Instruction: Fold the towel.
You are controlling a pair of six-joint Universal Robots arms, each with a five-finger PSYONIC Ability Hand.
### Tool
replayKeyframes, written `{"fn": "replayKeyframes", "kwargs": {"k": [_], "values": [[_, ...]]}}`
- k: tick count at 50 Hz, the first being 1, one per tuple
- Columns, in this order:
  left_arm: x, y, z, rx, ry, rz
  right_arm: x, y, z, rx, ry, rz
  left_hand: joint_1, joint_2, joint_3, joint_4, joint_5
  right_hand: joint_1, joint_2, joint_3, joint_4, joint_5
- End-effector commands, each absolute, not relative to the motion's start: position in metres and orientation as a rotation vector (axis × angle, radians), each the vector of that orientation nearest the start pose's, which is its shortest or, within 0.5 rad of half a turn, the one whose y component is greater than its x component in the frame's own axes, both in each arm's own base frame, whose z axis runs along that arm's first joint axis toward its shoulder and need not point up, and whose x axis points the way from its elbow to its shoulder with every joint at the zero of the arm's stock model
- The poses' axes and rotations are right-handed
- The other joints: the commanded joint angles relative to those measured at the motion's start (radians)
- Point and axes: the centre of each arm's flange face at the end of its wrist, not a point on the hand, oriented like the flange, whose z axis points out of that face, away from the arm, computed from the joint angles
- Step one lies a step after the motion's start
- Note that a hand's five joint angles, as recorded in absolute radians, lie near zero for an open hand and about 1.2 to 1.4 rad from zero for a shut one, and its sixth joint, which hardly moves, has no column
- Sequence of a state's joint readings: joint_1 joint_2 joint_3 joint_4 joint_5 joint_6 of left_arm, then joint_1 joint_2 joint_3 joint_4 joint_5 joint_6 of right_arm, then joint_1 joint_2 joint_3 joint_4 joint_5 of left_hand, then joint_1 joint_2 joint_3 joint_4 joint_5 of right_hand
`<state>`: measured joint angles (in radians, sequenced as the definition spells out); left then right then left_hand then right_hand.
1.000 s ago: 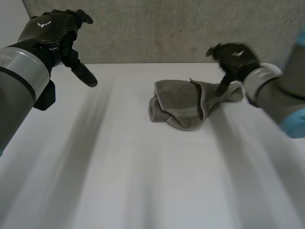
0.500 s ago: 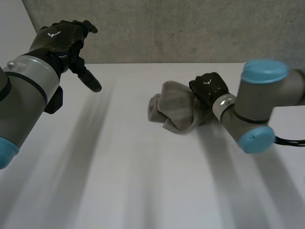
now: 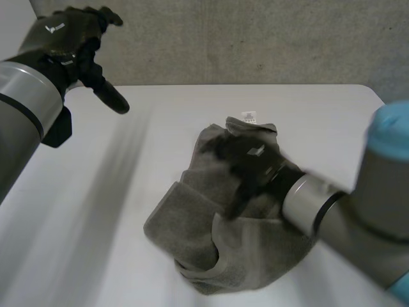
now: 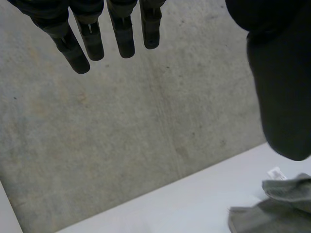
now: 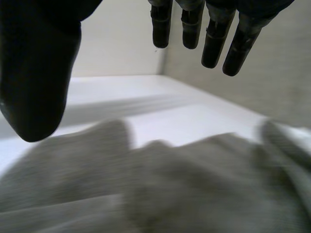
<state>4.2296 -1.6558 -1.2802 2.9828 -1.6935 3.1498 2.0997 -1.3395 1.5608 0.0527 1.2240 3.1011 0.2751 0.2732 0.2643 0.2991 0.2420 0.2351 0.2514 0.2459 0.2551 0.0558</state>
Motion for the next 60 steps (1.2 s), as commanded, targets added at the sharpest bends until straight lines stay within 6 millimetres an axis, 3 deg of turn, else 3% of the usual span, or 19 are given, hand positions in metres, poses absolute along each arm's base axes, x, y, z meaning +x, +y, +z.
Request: {"fn": "replayKeyframes", "kwargs": {"k": [1,4,9,10,11,12,16,28,38,42,46,48,49,50,51,52,53,54,60], "values": [[-0.271,-0.215,0.334,0.539,2.425,-2.365,0.245,-0.259,0.27,-0.671,2.073,-1.629,-0.044,-0.042,-0.033,-0.068,-0.185,-0.061,-0.077,-0.071,-0.081,-0.056],[-0.284,-0.198,0.316,0.646,2.496,-2.302,0.243,-0.259,0.269,-0.703,2.076,-1.63,-0.038,-0.036,-0.027,-0.062,-0.18,-0.061,-0.077,-0.071,-0.081,-0.056],[-0.306,-0.176,0.277,0.832,2.619,-2.138,0.24,-0.26,0.25,-1.028,2.086,-1.674,-0.038,-0.036,-0.027,-0.062,-0.18,-0.061,-0.077,-0.071,-0.081,-0.056],[-0.313,-0.168,0.265,0.892,2.651,-2.083,0.24,-0.26,0.25,-1.029,2.086,-1.674,-0.038,-0.036,-0.027,-0.062,-0.18,-0.061,-0.077,-0.071,-0.081,-0.056],[-0.32,-0.159,0.252,0.954,2.68,-2.021,0.24,-0.261,0.239,-1.125,2.097,-1.665,-0.038,-0.036,-0.027,-0.062,-0.18,-0.061,-0.077,-0.071,-0.081,-0.056],[-0.32,-0.159,0.252,0.954,2.681,-2.021,0.241,-0.261,0.228,-1.225,2.091,-1.647,-0.038,-0.036,-0.027,-0.062,-0.18,-0.061,-0.077,-0.071,-0.081,-0.056],[-0.334,-0.142,0.223,1.067,2.734,-1.896,0.244,-0.265,0.209,-1.4,2.089,-1.63,-0.038,-0.036,-0.027,-0.062,-0.18,-0.039,-0.055,-0.05,-0.059,-0.034],[-0.358,-0.135,0.188,1.163,2.774,-1.795,0.25,-0.278,0.173,-2.039,1.8,-1.651,-0.056,-0.054,-0.045,-0.08,-0.197,-0.021,-0.037,-0.032,-0.041,-0.016],[-0.373,-0.129,0.145,1.263,2.775,-1.645,0.255,-0.3,0.156,-2.189,1.697,-1.743,-0.009,-0.007,0.002,-0.033,-0.15,-0.018,-0.034,-0.029,-0.038,-0.013],[-0.375,-0.128,0.139,1.273,2.775,-1.626,0.26,-0.307,0.148,-2.212,1.671,-1.761,0.093,0.095,0.104,0.069,-0.048,0.003,-0.014,-0.008,-0.017,0.007],[-0.376,-0.127,0.137,1.282,2.775,-1.618,0.264,-0.325,0.137,-2.278,1.619,-1.839,0.235,0.237,0.246,0.211,0.093,0.213,0.197,0.202,0.193,0.218],[-0.377,-0.126,0.137,1.288,2.775,-1.616,0.264,-0.331,0.135,-2.301,1.608,-1.87,0.37,0.372,0.381,0.346,0.229,0.327,0.311,0.316,0.307,0.332],[-0.377,-0.125,0.137,1.294,2.773,-1.616,0.264,-0.331,0.135,-2.301,1.608,-1.871,0.579,0.581,0.59,0.555,0.438,0.328,0.312,0.318,0.308,0.333],[-0.378,-0.123,0.138,1.303,2.77,-1.62,0.265,-0.336,0.134,-2.317,1.6,-1.9,0.788,0.79,0.799,0.764,0.646,0.491,0.475,0.48,0.471,0.496],[-0.378,-0.123,0.138,1.303,2.77,-1.621,0.265,-0.342,0.135,-2.322,1.595,-1.934,0.79,0.792,0.801,0.766,0.648,0.763,0.747,0.752,0.743,0.768],[-0.378,-0.124,0.14,1.305,2.768,-1.628,0.265,-0.342,0.135,-2.322,1.595,-1.934,0.95,0.952,0.96,0.926,0.808,0.766,0.75,0.755,0.746,0.771],[-0.38,-0.124,0.142,1.313,2.755,-1.642,0.268,-0.347,0.14,-2.314,1.575,-1.985,1.119,1.121,1.13,1.095,0.978,1.045,1.029,1.034,1.025,1.05],[-0.38,-0.124,0.142,1.313,2.755,-1.642,0.27,-0.353,0.146,-2.302,1.547,-2.047,1.121,1.123,1.132,1.097,0.98,1.16,1.144,1.149,1.14,1.165],[-0.388,-0.133,0.156,1.389,2.611,-1.752,0.277,-0.37,0.166,-2.241,1.454,-2.274,1.121,1.123,1.132,1.097,0.98,1.161,1.145,1.15,1.141,1.166]]}}
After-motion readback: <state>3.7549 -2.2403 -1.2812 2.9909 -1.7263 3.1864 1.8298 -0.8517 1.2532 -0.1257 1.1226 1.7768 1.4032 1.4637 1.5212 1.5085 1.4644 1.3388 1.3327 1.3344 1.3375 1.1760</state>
